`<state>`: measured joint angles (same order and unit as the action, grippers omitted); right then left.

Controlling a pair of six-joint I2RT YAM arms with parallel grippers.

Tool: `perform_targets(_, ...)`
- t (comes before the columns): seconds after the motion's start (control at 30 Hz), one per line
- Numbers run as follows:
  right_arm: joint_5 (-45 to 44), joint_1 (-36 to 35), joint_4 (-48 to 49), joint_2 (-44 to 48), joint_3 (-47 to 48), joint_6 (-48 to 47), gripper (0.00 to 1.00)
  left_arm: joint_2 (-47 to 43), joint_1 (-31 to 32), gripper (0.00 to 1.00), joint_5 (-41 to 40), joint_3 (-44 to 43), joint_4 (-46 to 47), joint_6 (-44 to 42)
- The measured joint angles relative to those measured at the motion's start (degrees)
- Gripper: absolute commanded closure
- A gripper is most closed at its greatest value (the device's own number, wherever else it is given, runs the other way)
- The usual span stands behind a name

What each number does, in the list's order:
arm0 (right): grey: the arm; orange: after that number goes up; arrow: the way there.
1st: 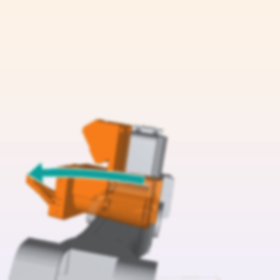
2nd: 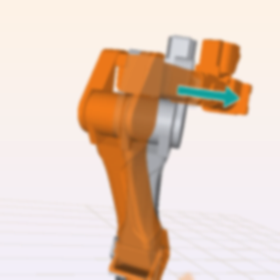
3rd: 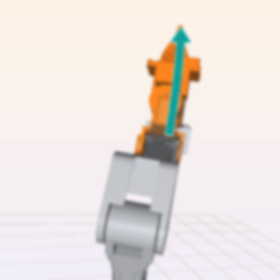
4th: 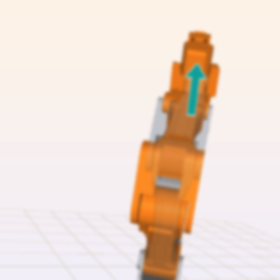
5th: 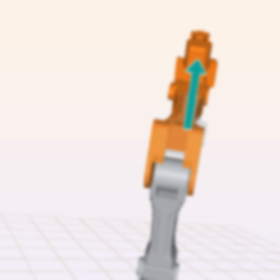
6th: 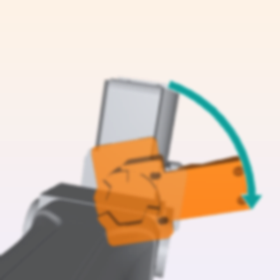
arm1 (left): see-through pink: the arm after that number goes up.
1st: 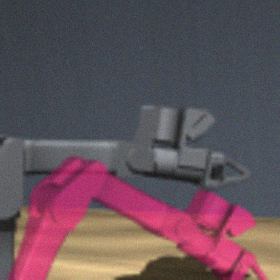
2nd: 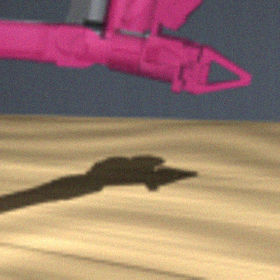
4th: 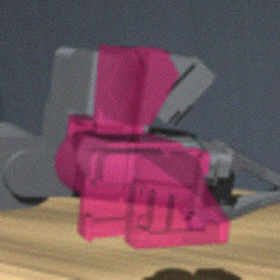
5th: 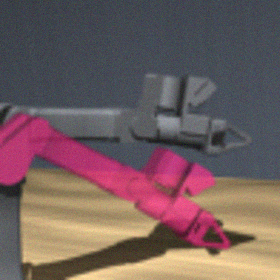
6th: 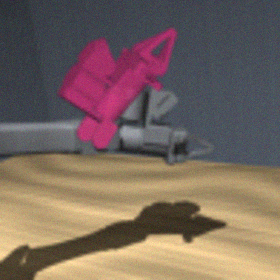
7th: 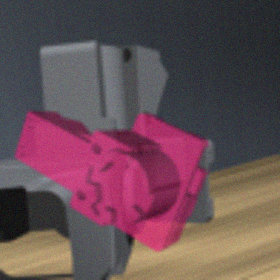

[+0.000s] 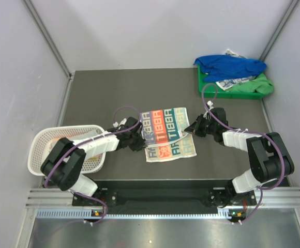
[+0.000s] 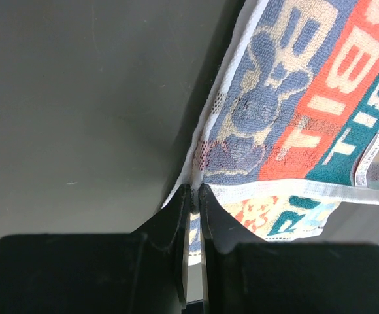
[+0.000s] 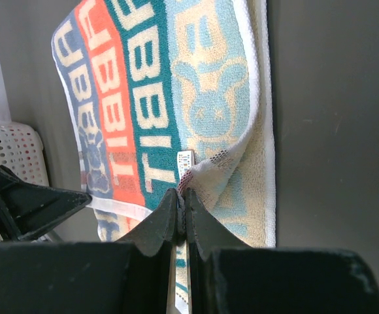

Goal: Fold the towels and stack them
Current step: Fold the towel

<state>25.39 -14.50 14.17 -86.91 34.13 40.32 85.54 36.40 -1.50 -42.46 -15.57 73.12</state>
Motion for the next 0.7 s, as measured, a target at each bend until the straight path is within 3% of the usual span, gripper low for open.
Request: perform_targets(0.7, 0.1, 0.0, 0.8, -0.3, 0.0, 0.3, 1.0, 0.0, -0.2, 0.83, 0.8, -0.9, -1.1, -1.5)
